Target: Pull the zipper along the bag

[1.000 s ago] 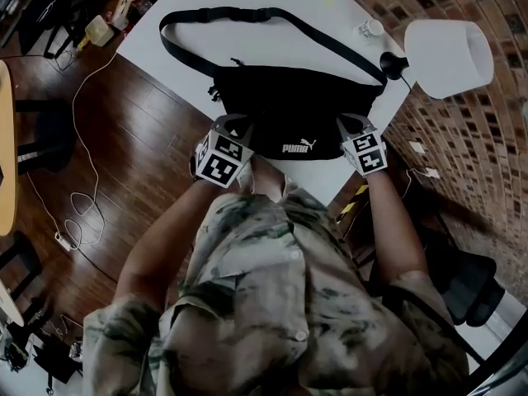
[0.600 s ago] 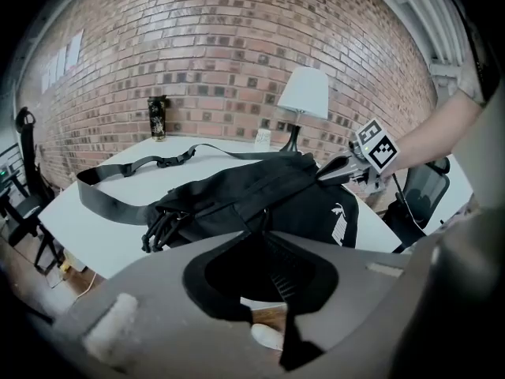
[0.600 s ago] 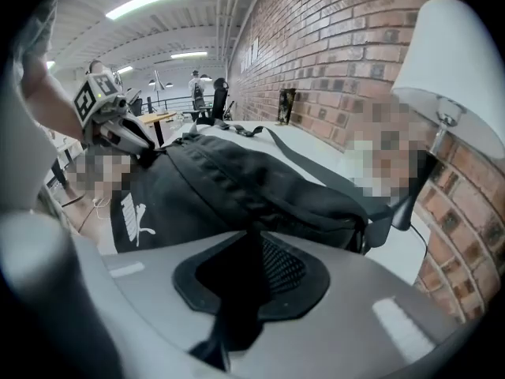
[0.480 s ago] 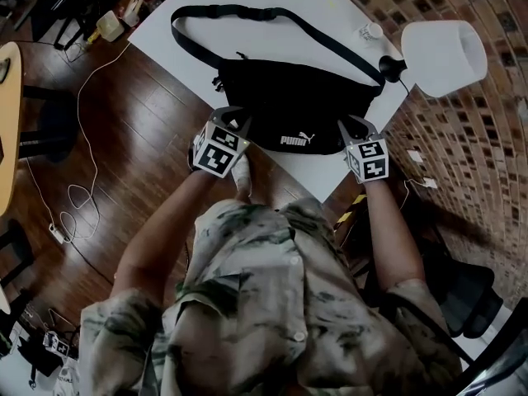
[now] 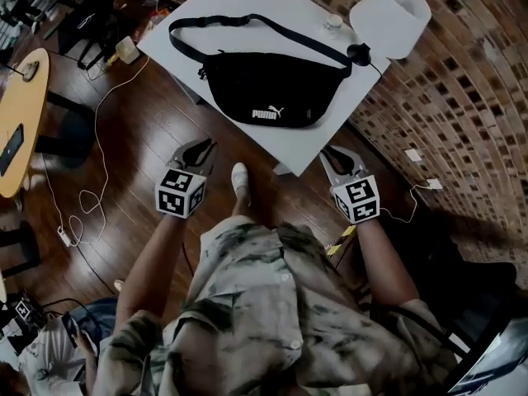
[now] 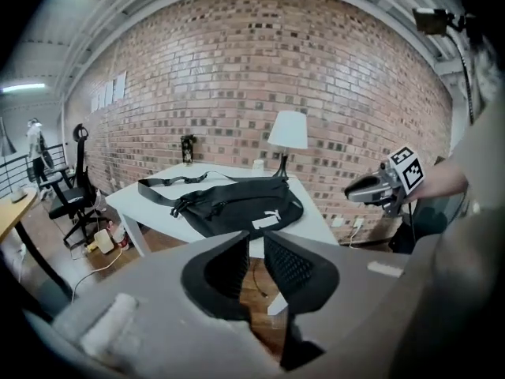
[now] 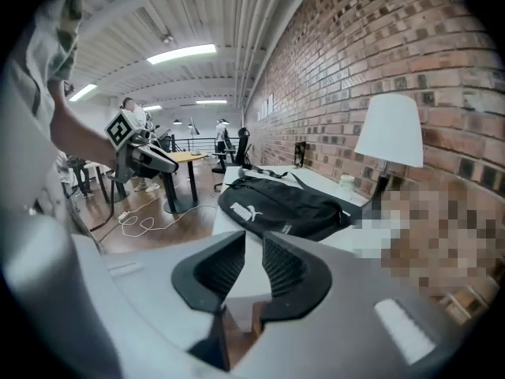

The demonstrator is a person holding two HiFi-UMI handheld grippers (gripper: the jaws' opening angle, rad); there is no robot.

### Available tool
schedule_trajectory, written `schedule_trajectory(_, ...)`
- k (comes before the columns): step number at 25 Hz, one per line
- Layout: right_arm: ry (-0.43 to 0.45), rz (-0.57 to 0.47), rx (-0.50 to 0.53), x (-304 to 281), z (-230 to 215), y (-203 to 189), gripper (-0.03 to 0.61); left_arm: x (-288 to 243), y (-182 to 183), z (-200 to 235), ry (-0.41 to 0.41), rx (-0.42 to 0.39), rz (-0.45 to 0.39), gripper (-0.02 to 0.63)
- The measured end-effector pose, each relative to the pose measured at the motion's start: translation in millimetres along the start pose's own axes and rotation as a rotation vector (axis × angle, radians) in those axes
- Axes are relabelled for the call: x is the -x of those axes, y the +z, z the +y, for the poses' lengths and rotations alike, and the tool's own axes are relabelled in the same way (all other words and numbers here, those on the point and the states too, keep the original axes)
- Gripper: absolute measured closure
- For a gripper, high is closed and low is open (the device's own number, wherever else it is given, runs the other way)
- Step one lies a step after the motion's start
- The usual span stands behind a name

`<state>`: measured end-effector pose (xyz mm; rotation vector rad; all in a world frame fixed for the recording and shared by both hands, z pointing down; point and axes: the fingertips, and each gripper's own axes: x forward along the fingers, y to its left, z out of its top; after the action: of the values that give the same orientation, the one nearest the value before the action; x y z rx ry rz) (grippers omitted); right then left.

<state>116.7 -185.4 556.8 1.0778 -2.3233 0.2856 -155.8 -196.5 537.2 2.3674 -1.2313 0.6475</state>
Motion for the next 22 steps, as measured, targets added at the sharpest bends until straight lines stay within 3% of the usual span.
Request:
schedule_trajectory(4,0.054,-0.060,0.030,58,48,-14,0.508,77,-17,-72,-0.022,0.048,-0.038,0.554)
schedule_trajectory(9,0.095,-0.120,0.001,133,103,-14,0.511,153,-25,-147,-0.115,0.080,-0.093,0.557)
schedule_trajectory(17,0.077,-0.203,0.060,211,189,0,0.514,219,-25,-218,-0.252,-0.010,-0.194,0.563)
schedule_trajectory(22,0.066,-0.234,0.048,246,272,6,0.515,290,-45,-242,-0.322,0.021,-0.242,0.565)
